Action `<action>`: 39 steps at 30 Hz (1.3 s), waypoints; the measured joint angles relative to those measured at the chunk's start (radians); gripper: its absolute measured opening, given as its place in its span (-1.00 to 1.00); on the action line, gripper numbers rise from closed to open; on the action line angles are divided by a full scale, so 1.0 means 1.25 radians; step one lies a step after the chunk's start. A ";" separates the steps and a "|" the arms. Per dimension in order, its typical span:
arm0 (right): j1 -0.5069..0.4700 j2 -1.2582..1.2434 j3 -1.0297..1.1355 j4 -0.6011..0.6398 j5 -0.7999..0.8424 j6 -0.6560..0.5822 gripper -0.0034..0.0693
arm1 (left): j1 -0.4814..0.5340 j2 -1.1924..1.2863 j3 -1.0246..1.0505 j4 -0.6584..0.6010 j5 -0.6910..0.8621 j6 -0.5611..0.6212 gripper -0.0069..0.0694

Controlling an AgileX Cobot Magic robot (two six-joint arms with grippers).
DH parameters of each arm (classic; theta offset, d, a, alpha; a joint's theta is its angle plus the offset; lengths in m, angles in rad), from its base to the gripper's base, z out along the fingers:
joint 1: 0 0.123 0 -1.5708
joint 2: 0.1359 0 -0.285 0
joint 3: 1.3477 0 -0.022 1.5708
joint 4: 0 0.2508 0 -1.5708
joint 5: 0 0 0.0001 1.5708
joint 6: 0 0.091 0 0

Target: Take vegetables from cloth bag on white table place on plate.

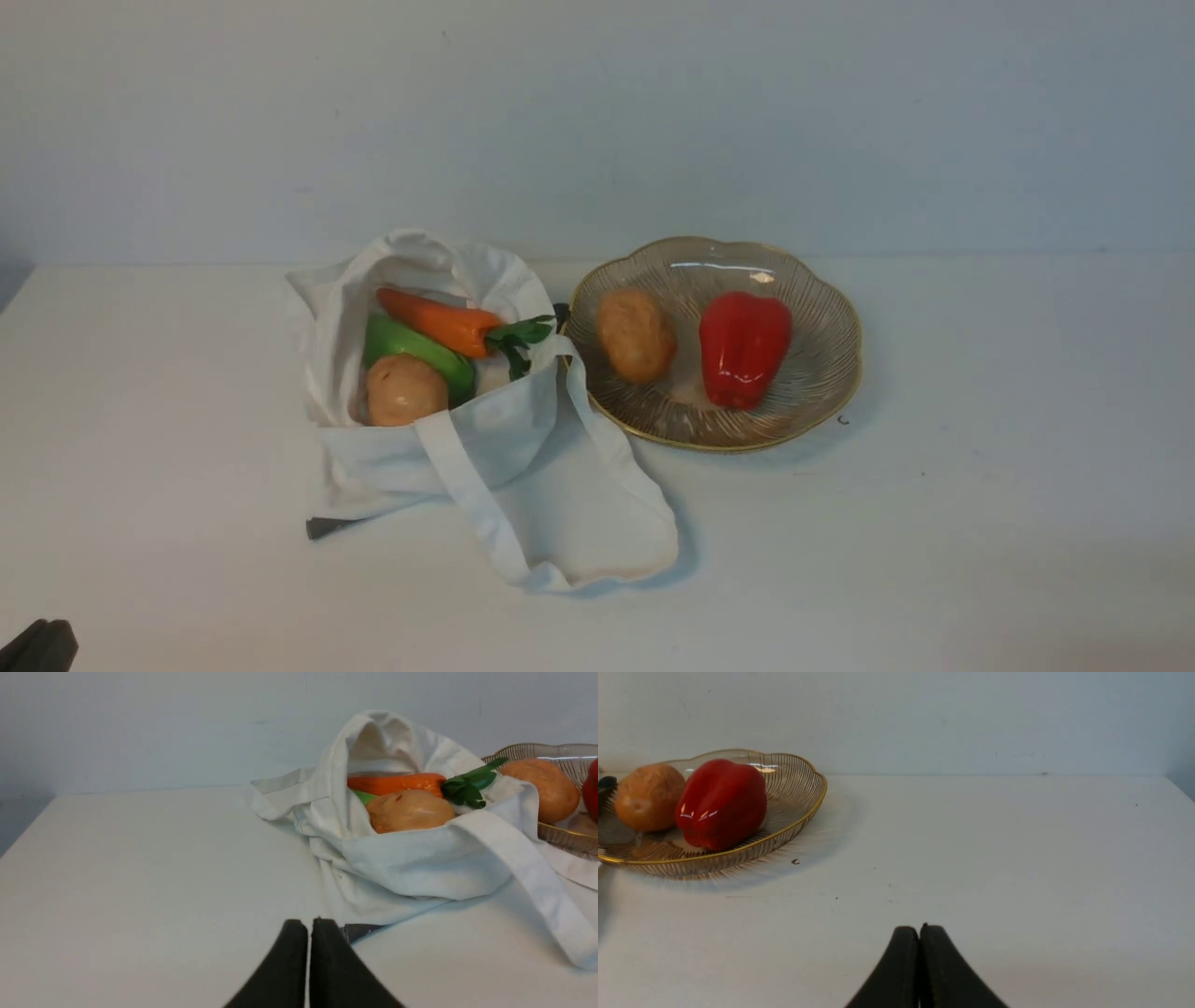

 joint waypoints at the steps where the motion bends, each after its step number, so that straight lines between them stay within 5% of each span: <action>1: 0.000 0.000 0.000 0.000 0.000 0.000 -0.95 | -0.003 0.000 0.000 0.001 0.002 0.000 -0.83; 12: 0.000 0.000 0.000 0.000 0.000 0.000 -0.95 | -0.019 0.000 0.001 0.006 0.091 0.000 -0.83; 39: 0.000 0.000 0.000 0.000 0.000 0.000 -0.95 | 0.015 0.000 0.001 0.006 0.092 0.000 -0.83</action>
